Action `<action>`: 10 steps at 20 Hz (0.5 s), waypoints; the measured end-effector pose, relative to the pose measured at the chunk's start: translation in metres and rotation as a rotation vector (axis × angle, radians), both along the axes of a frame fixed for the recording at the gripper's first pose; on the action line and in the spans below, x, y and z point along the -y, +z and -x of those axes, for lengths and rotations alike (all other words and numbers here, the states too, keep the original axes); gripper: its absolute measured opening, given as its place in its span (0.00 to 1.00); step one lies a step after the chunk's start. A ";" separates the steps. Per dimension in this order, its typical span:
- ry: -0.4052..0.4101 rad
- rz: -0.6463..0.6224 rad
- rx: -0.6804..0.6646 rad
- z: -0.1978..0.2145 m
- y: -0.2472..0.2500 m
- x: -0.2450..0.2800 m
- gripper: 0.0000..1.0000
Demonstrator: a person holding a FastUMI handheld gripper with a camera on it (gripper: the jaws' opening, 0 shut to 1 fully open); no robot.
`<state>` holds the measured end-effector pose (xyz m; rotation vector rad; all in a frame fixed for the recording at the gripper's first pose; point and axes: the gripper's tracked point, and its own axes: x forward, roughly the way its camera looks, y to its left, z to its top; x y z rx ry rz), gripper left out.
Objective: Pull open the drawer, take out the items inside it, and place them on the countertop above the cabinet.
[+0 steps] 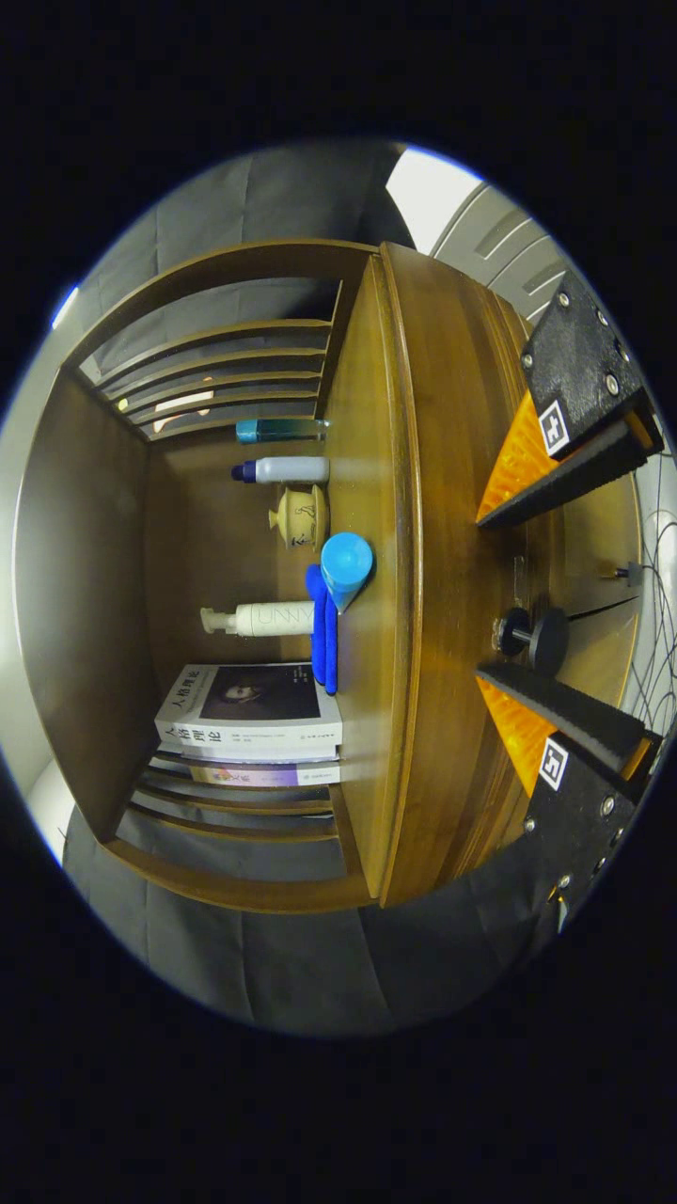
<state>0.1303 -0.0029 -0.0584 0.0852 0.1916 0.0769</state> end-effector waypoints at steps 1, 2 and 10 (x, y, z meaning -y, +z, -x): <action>-0.005 -0.018 0.006 -0.001 0.002 -0.001 0.93; 0.005 -0.024 -0.002 -0.001 -0.001 -0.004 0.92; 0.033 0.101 0.029 0.040 0.042 -0.002 0.94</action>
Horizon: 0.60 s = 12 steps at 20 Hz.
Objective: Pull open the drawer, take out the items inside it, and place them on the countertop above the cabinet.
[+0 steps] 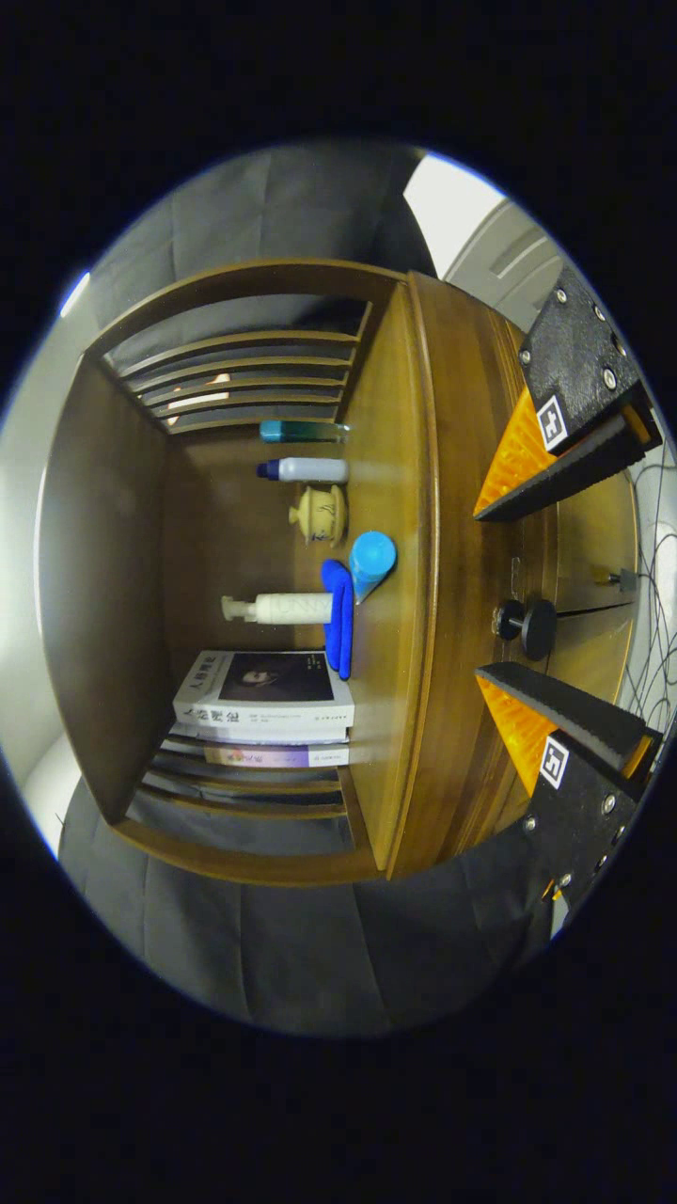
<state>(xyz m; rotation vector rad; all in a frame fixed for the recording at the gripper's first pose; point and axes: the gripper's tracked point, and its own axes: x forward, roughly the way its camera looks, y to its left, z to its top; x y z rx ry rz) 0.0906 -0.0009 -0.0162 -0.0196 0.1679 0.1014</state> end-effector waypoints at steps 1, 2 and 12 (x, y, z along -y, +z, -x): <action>-0.004 0.026 0.018 0.011 0.011 0.001 0.94; -0.007 0.044 0.034 0.020 0.020 -0.001 0.94; -0.017 -0.061 0.141 0.116 0.057 -0.016 0.95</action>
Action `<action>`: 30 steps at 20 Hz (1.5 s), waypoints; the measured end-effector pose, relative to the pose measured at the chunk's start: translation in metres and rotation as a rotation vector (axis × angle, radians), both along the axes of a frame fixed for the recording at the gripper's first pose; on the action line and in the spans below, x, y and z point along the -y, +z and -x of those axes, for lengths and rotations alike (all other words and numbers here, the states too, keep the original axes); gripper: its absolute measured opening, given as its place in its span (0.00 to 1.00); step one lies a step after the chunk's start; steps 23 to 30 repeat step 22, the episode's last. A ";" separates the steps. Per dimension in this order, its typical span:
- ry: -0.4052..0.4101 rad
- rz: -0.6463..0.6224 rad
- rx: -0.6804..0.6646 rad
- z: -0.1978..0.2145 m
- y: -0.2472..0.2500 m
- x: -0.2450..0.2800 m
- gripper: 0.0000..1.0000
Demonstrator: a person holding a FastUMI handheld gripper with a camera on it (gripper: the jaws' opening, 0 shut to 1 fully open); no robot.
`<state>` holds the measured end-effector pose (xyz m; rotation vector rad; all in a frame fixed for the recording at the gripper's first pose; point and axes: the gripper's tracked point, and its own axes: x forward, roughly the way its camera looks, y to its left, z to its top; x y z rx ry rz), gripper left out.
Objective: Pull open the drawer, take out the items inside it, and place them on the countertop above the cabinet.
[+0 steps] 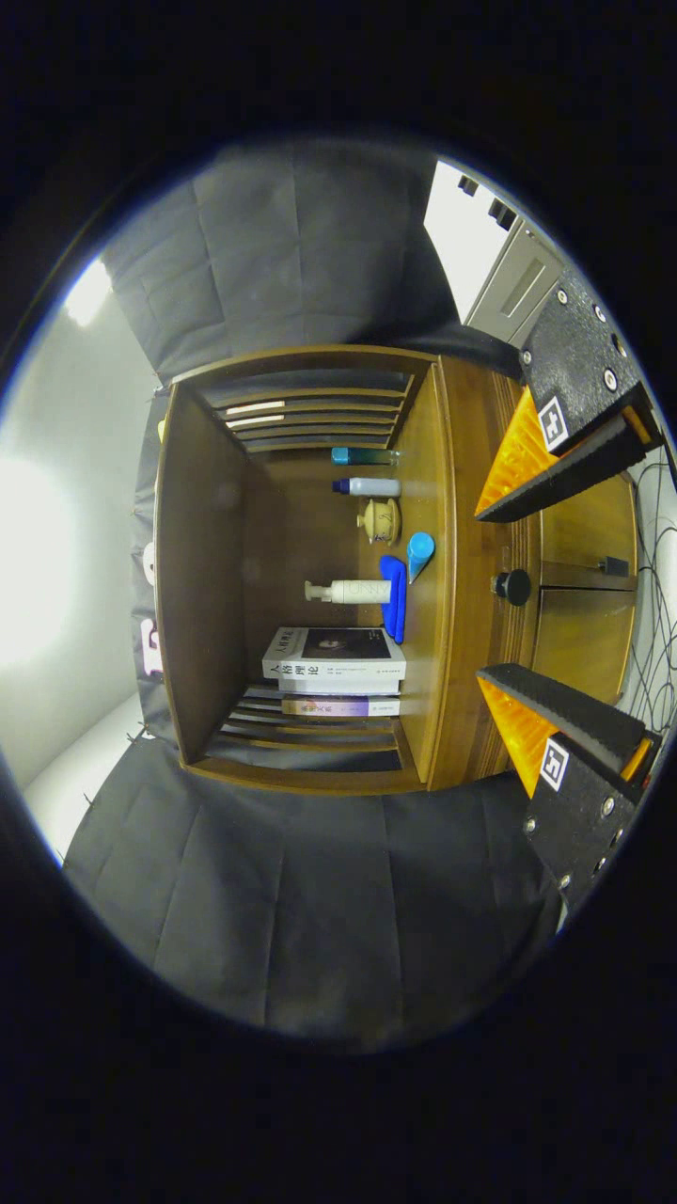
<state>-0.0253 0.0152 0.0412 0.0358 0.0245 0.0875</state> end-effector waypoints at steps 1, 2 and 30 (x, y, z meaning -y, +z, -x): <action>0.006 -0.010 0.009 0.006 0.001 -0.002 0.95; 0.011 -0.013 0.021 0.010 0.000 -0.004 0.95; 0.006 0.072 -0.013 0.007 -0.035 -0.008 0.95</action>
